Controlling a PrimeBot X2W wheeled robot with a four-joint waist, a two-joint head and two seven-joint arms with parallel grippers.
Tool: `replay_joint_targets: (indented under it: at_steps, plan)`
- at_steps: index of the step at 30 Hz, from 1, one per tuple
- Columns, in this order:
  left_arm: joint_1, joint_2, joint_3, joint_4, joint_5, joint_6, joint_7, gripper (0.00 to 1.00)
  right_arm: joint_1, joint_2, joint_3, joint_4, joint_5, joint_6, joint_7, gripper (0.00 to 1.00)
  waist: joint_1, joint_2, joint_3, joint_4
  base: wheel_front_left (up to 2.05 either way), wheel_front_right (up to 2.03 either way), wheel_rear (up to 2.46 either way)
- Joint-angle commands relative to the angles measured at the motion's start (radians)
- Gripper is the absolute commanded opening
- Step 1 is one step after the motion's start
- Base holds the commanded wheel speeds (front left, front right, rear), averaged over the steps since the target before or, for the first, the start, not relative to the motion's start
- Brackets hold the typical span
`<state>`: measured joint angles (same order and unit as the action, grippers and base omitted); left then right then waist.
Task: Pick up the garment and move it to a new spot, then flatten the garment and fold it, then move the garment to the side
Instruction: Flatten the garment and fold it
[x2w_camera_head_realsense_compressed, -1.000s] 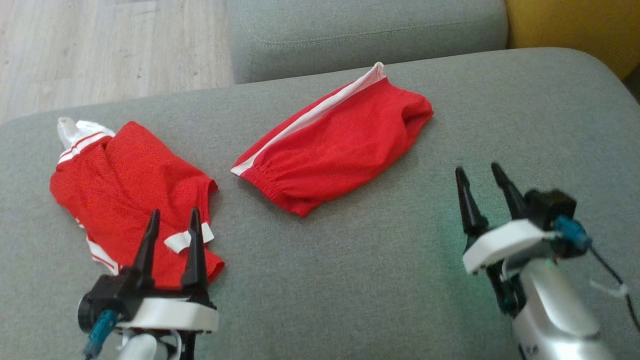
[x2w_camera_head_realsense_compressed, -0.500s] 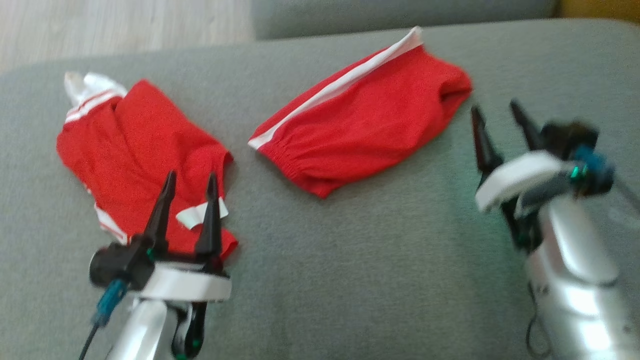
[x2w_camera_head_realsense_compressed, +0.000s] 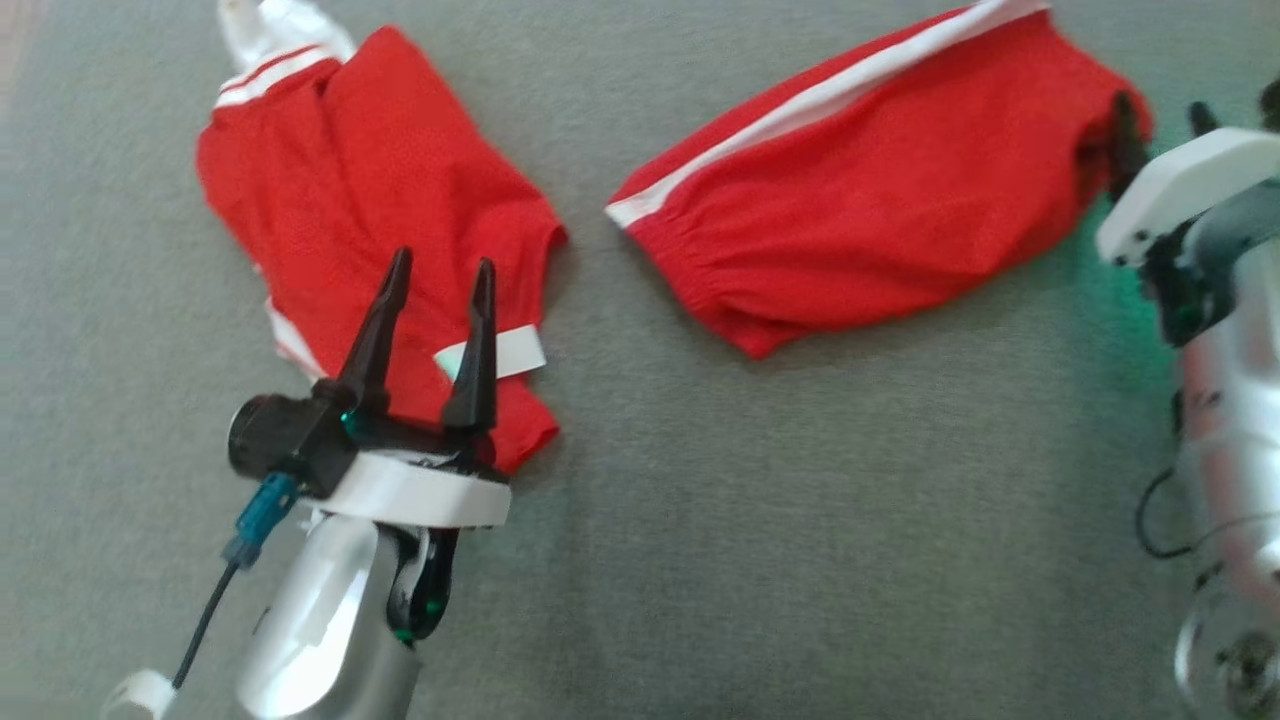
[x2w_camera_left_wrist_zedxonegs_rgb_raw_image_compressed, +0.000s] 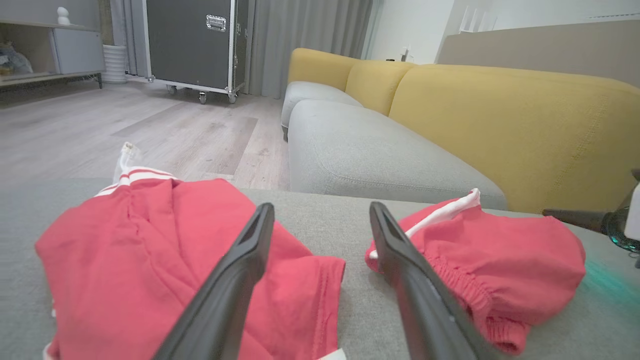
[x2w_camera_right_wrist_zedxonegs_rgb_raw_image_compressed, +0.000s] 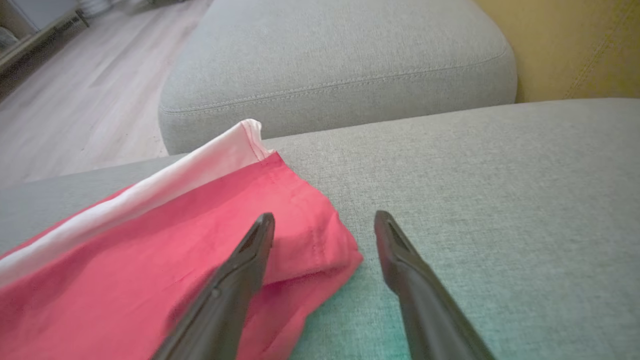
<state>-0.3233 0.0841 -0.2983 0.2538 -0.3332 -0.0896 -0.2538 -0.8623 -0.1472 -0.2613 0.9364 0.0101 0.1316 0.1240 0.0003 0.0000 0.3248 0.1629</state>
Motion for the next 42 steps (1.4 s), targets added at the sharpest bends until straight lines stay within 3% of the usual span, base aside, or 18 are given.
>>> replay_joint_targets:
  at_steps: [1,8,15,16,17,18,31,37,42]
  plan:
    - [-0.038,0.005,0.023,-0.015,0.008,-0.008,-0.008,1.00,-0.062,-0.019,-0.021,0.009,-0.041,-0.001,0.004,1.00,-0.0003,0.0000,0.030,0.041,0.00,0.00,0.00]
    - [-0.070,-0.008,0.028,0.004,0.015,-0.021,-0.008,1.00,-0.118,-0.051,-0.124,0.117,-0.168,-0.001,0.023,1.00,-0.0003,0.0000,0.046,0.077,0.00,0.00,0.00]
    - [-0.070,-0.019,0.050,0.003,0.021,-0.028,-0.008,1.00,-0.139,-0.042,-0.174,0.213,-0.250,-0.001,0.083,1.00,-0.0003,0.0000,0.051,0.082,0.00,0.00,0.00]
    - [-0.069,-0.020,0.053,0.002,0.023,-0.029,-0.008,1.00,-0.143,-0.038,-0.177,0.221,-0.256,-0.001,0.086,0.80,-0.0003,0.0000,0.051,0.080,0.00,0.00,0.00]
    - [-0.068,-0.021,0.056,0.002,0.024,-0.030,-0.008,1.00,-0.146,-0.035,-0.180,0.226,-0.261,-0.001,0.086,0.20,-0.0003,0.0000,0.051,0.077,0.00,0.00,0.00]
    - [-0.067,-0.022,0.059,0.002,0.025,-0.030,-0.008,1.00,-0.150,-0.032,-0.179,0.231,-0.267,-0.001,0.081,0.00,-0.0003,0.0000,0.050,0.073,0.00,0.00,0.00]
    - [-0.036,-0.028,0.101,-0.008,0.047,-0.037,-0.008,1.00,-0.150,-0.035,-0.133,0.253,-0.232,-0.001,-0.140,0.00,-0.0003,0.0000,-0.022,-0.033,0.00,0.00,0.00]
    - [-0.005,-0.026,0.119,-0.022,0.062,-0.039,-0.008,1.00,-0.073,-0.109,-0.181,0.257,-0.188,-0.001,-0.189,0.00,-0.0003,0.0000,-0.068,-0.086,0.00,0.00,0.00]
    - [0.016,-0.025,0.123,-0.029,0.065,-0.040,-0.008,1.00,-0.004,-0.167,-0.250,0.217,-0.234,-0.001,-0.208,0.00,-0.0003,0.0000,-0.089,-0.097,0.00,0.00,0.00]
